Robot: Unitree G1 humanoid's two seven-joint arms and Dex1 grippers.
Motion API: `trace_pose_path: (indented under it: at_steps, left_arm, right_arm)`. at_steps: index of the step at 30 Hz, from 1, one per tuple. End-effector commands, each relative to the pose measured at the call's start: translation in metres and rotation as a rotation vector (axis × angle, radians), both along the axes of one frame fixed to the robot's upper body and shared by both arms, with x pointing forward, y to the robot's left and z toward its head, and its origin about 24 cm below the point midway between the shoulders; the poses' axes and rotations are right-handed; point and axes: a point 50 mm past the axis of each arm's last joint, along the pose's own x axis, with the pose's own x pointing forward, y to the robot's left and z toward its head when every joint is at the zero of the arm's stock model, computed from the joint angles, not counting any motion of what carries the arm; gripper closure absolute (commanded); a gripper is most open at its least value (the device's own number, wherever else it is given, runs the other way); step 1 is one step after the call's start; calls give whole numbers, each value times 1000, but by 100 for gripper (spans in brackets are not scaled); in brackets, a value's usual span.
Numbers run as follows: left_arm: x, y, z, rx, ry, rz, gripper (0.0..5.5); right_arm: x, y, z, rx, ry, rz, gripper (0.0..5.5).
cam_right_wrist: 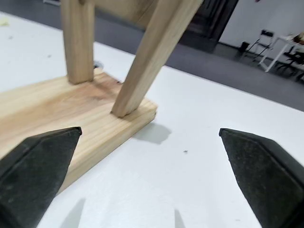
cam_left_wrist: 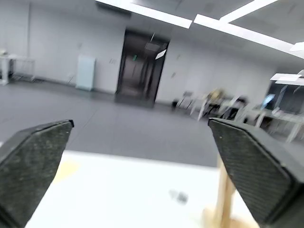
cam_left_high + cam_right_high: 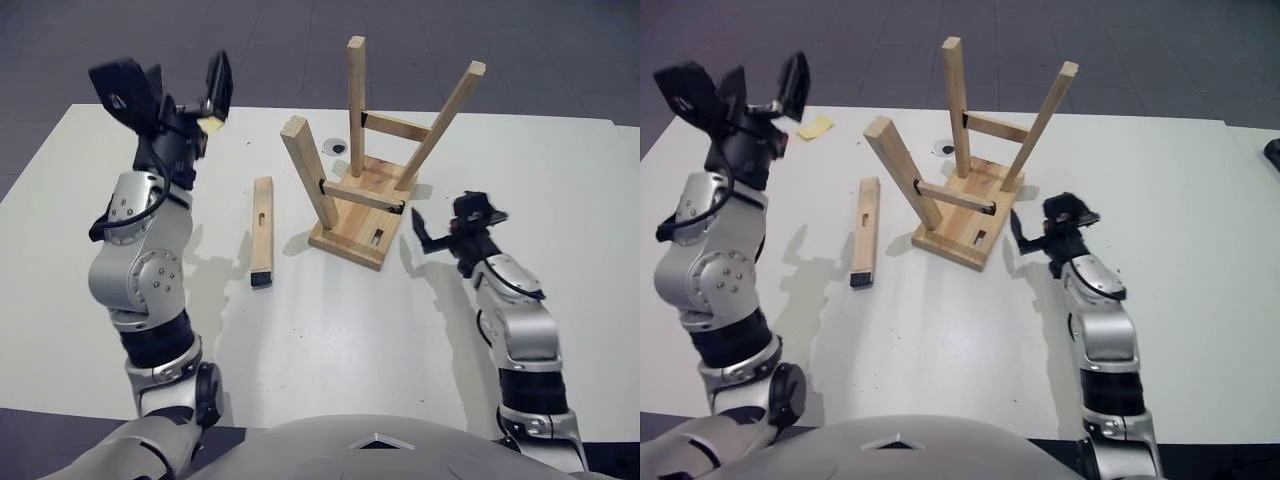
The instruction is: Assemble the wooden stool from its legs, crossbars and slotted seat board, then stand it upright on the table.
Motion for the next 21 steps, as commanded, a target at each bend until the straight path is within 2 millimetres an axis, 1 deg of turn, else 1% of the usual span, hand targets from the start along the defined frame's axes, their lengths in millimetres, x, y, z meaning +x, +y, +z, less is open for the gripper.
trace_pose_path:
  at_steps: [1,3,5,9,12,13,16,17,18,21]
  left_arm:
    - [-12,-17,-75,97,369,-44,14]
    - [-14,-21,-96,122,475,-48,14]
    - [-14,-17,-109,154,555,-20,14]
    - [-11,-18,-113,189,610,-66,14]
    - [-15,-20,-117,193,695,-114,14]
    - [-16,-21,-118,191,722,-128,32]
    - [-20,-21,-124,160,792,-166,58]
    - [-22,-18,-130,126,841,-163,82]
    - [-26,-14,-137,122,888,-160,89]
    - [-33,-7,-146,133,963,-176,138]
  right_arm:
    - [-1,-13,15,64,-77,-96,10]
    - [1,-13,15,73,-80,-107,10]
    - [1,-11,13,81,-77,-102,10]
    - [2,-5,11,99,-80,-98,10]
    - [4,-2,13,113,-98,-99,10]
    - [4,-1,14,118,-106,-103,10]
    - [5,-1,20,137,-140,-122,10]
    - [6,0,24,145,-161,-128,10]
    - [7,2,29,154,-185,-132,10]
    - [10,4,40,177,-231,-140,10]
